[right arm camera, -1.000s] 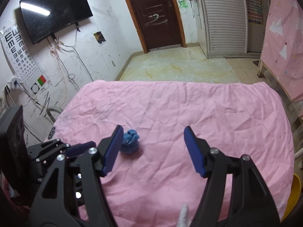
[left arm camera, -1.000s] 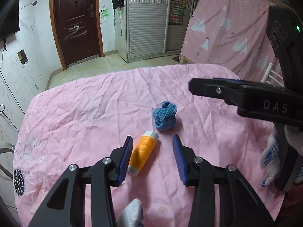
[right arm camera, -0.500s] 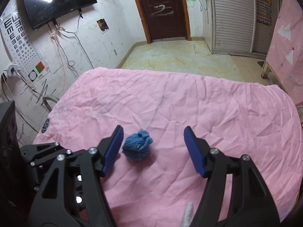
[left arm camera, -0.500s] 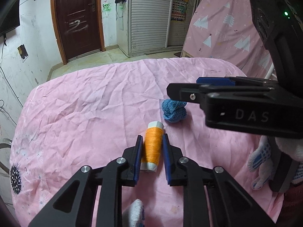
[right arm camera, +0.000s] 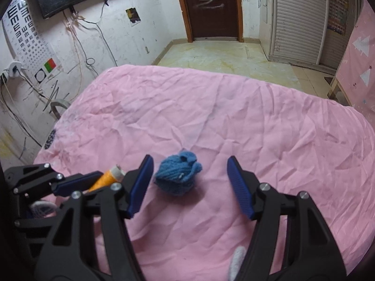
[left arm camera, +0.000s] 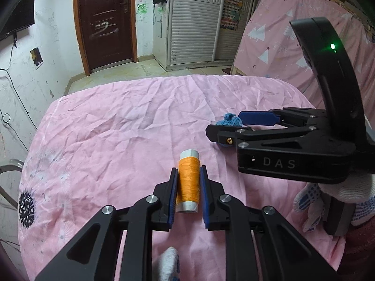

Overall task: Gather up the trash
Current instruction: 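Grasp the orange thread spool with the left tool while the right tool grasps the blue sock, then carry the spool and blue sock to the yellow bin and release both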

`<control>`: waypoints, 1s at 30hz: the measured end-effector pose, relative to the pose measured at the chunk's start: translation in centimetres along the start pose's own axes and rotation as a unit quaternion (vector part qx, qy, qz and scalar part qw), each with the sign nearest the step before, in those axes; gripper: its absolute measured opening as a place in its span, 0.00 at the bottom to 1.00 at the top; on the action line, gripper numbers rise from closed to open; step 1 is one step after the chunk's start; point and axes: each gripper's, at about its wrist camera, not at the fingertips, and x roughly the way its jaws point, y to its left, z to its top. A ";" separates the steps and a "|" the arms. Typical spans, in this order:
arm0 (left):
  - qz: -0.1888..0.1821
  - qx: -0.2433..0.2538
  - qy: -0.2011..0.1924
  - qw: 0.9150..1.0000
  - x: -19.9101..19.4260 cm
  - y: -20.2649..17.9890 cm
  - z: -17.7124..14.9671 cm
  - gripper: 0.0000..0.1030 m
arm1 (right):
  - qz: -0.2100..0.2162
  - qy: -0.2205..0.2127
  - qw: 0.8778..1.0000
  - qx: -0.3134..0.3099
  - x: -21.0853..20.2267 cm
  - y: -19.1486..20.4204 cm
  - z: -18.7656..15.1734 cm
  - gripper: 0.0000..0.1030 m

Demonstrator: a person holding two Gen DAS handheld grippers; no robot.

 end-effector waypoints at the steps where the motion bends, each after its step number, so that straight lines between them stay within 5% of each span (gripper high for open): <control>1: 0.001 -0.001 0.000 1.000 -0.1 0.1 0.0 0.08 | 0.001 0.000 1.000 -0.003 0.0 0.1 0.0 0.45; 4: 0.009 0.001 -0.001 1.000 -0.3 -0.2 0.1 0.08 | 0.012 0.002 1.000 -0.010 0.0 0.4 -0.1 0.26; 17: 0.016 0.012 -0.025 0.999 -2.9 -2.3 0.5 0.08 | 0.023 -0.051 0.998 0.009 -4.5 -1.2 -0.8 0.25; 30: -0.006 0.055 -0.052 0.997 -4.9 -8.8 2.1 0.08 | -0.001 -0.123 0.990 0.066 -11.5 -7.0 -3.3 0.26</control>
